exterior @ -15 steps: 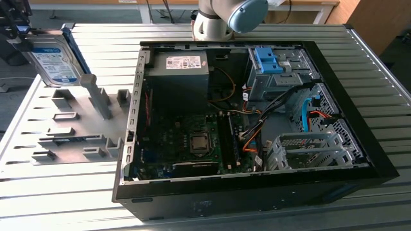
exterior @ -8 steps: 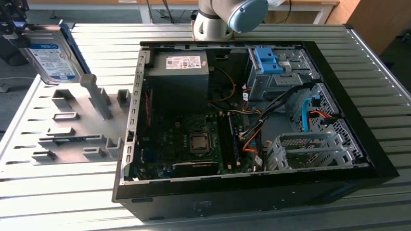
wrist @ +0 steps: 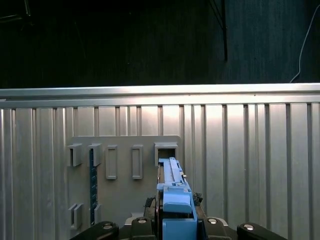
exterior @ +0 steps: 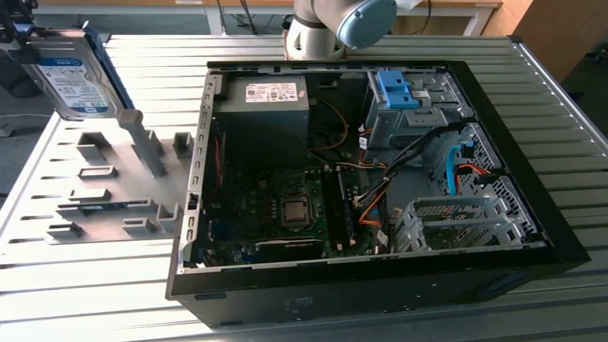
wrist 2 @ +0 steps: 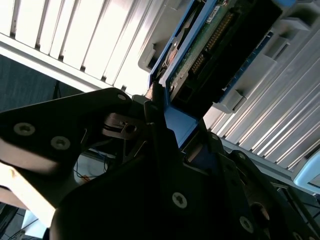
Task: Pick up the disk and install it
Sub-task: 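Pick up the disk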
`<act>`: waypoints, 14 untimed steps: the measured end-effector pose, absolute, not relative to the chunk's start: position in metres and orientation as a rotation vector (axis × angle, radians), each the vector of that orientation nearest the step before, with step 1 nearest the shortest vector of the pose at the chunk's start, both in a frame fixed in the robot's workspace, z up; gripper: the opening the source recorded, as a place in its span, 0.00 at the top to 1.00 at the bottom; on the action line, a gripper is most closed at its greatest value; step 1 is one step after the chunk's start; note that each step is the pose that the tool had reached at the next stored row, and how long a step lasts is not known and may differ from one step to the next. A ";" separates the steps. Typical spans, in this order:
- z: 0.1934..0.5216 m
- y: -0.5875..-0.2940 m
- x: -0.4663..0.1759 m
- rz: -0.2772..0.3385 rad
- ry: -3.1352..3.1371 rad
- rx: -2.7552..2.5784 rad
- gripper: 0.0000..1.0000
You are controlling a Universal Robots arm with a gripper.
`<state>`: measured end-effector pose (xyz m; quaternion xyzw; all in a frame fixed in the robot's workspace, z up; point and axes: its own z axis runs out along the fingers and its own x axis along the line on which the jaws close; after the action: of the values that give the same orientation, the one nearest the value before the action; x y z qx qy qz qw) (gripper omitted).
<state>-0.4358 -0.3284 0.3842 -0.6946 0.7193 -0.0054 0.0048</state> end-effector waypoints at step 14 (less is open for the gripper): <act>0.400 -0.328 -0.436 -0.017 2.253 -2.176 0.64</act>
<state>-0.4358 -0.3284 0.3999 -0.6947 0.7193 -0.0054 0.0047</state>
